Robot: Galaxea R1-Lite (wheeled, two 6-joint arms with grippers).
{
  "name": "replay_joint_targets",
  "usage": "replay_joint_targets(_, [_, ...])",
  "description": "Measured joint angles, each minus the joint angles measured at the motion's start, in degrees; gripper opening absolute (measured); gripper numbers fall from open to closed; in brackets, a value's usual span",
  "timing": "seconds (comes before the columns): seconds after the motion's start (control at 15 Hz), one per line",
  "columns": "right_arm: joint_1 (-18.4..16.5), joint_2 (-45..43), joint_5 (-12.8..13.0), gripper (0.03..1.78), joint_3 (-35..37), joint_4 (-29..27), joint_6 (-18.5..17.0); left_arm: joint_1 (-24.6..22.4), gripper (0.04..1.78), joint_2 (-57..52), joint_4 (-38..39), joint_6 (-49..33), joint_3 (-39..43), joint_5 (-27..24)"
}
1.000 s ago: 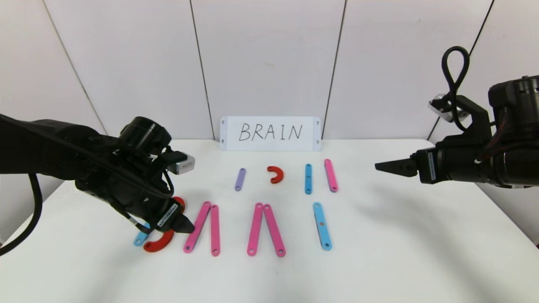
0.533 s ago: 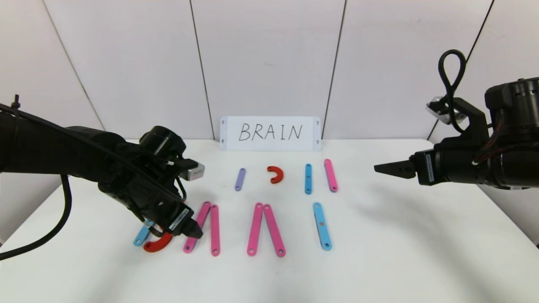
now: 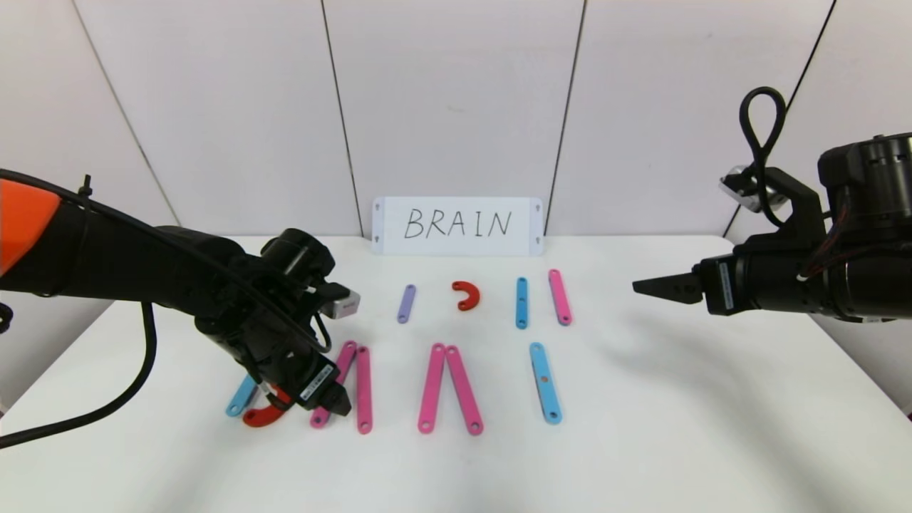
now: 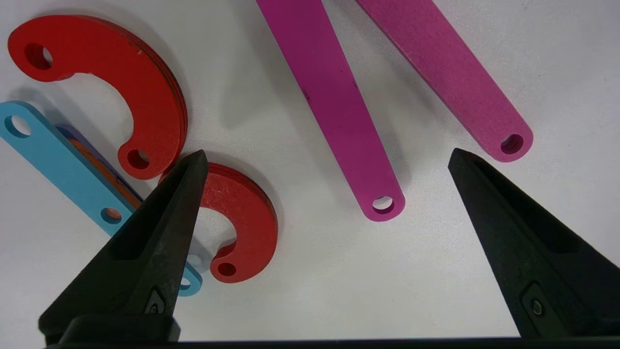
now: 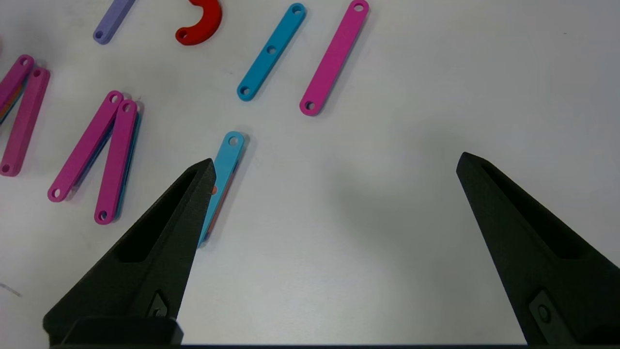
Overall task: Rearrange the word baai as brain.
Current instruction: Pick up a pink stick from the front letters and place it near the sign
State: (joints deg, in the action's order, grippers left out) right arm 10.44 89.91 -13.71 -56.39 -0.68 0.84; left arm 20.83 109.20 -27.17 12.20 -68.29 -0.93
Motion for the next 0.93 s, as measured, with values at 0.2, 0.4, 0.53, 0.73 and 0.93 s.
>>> replay_joint_targets(0.2, [0.0,0.0,0.0,1.74,0.0,0.0,0.0,0.3,1.74,0.9,1.2,-0.4,0.0,0.0])
replay_joint_targets(0.4, [0.0,0.0,0.0,1.74,0.1,0.0,0.0,0.3,1.61,1.5,1.8,-0.4,0.0,0.0])
replay_joint_targets(0.53, [-0.1,0.0,0.0,1.74,0.1,0.0,0.0,0.4,1.39,1.9,2.1,-0.3,-0.1,0.0])
replay_joint_targets(0.73, [-0.2,-0.1,0.0,1.74,0.1,0.0,0.0,0.4,0.87,2.4,2.2,-0.4,-0.1,0.0])
replay_joint_targets(0.93, [-0.1,-0.3,0.0,1.74,0.5,0.1,0.0,0.4,0.39,3.0,2.1,-0.5,-0.5,0.0])
